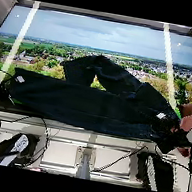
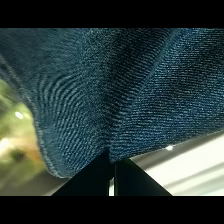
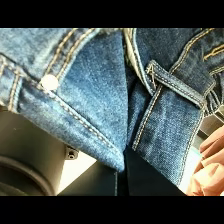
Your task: Fold the clothes and pants, and hang the long-sleeved shirts on hangers.
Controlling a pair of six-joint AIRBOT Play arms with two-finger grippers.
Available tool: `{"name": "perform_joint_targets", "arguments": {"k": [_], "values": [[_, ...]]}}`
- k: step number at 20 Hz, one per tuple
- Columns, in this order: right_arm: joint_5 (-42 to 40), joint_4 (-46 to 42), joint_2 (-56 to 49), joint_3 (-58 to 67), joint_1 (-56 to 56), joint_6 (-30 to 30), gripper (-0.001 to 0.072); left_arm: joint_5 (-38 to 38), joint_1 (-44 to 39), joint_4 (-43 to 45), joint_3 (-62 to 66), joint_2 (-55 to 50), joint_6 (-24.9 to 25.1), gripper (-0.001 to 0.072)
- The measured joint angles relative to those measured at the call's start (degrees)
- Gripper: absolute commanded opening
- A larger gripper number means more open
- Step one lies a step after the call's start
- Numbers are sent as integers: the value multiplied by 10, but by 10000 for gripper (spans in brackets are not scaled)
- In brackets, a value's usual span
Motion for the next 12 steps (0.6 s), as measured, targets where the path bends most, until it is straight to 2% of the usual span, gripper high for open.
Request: {"name": "perform_joint_targets", "arguments": {"k": [1, 2, 3, 4, 5, 9, 10, 11, 12], "values": [[1, -1, 0, 0, 0, 0, 83, -4, 3, 5, -3, 0, 0, 36], [1, -1, 0, 0, 0, 0, 306, -8, 5, 8, -4, 0, 0, 110], [1, -2, 0, 0, 0, 0, 570, -9, 7, 12, -5, 0, 0, 350], [-3, -1, 0, 0, 0, 1, 637, -12, 8, 15, -6, 0, 0, 549], [-10, 0, 0, 0, 0, 2, 637, -14, 9, 16, -7, 0, -2, 595], [-14, 0, 1, 19, 0, 19, 628, -17, 10, 27, -5, 8, -19, 593], [-11, -1, 1, 33, 0, 23, 561, -17, 10, 35, -2, 14, -20, 592], [-10, -3, 1, 48, 0, 26, 411, -17, 10, 47, 2, 22, -22, 579], [-12, -4, 1, 68, 0, 29, 228, -17, 10, 57, 7, 29, -24, 579]]}}
